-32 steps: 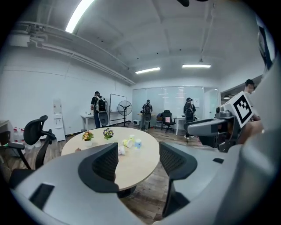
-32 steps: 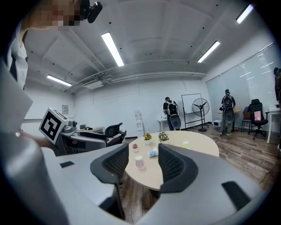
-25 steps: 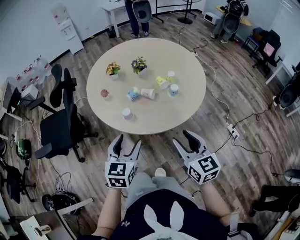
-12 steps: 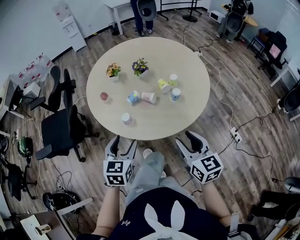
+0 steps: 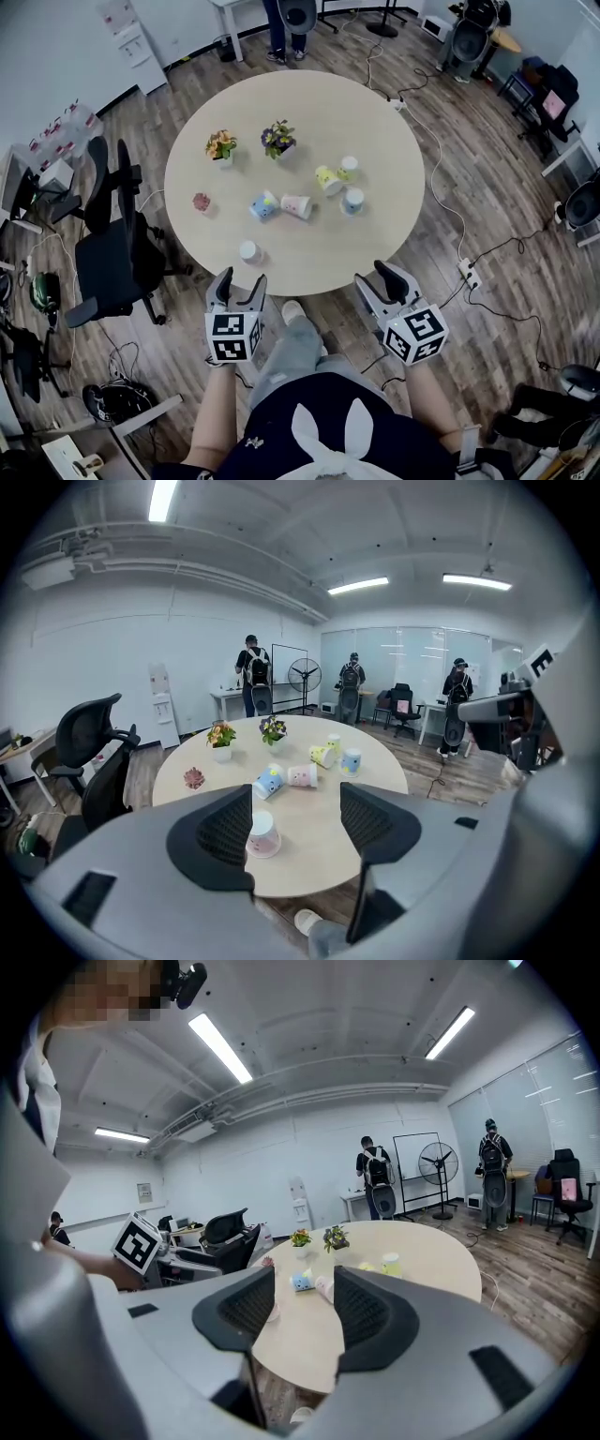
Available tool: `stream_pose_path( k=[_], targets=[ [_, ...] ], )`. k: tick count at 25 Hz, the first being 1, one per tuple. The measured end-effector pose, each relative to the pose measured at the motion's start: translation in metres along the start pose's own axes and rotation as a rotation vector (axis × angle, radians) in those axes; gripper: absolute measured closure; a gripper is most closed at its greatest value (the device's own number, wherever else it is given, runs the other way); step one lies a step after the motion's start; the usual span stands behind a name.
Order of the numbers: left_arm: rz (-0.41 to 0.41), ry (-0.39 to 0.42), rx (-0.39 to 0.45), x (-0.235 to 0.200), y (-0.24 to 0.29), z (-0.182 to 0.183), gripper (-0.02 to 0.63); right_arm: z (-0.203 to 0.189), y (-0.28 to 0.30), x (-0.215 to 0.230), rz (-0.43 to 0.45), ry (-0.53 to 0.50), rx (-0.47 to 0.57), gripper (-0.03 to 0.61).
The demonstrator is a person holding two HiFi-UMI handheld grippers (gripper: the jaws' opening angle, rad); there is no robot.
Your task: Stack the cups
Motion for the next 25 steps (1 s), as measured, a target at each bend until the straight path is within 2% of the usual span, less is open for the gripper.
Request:
stream_pose_path(
  k=[7,12,17,21,25],
  targets=[
    [0.01,-0.029,-0.024,-0.027,0.033,0.014,0.328,0.009,0.045,0.015,0.029,0.002,-0.046,0.377],
    [-0.098,-0.056,-0.058,-0.053,0.063,0.029,0.328,0.019,0.08,0.024,0.053,-0.007,-0.054,0.379],
    [-0.114,-0.059,-0.073,-0.076,0.095,0.041,0.328,0.027,0.116,0.032,0.079,-0.015,-0.073,0.379],
    [-0.16,-0.081,-0.108,-0.09,0.119,0.041,0.325,0.037,0.141,0.033,0.103,-0.036,-0.097,0.373],
    [-0.194,-0.067,-0.144,-0.1,0.142,0.041,0.325,0.042,0.167,0.039,0.137,-0.052,-0.137,0.343]
  ],
)
Point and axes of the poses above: the fingertips, and each gripper's own axes: y forward along the fingers, x to its right, z out of its top, the point moved 9 cm from there along -y, backward along the fingers, and after that the axes turned 3 degrees about -y, right-handed, at the moved point
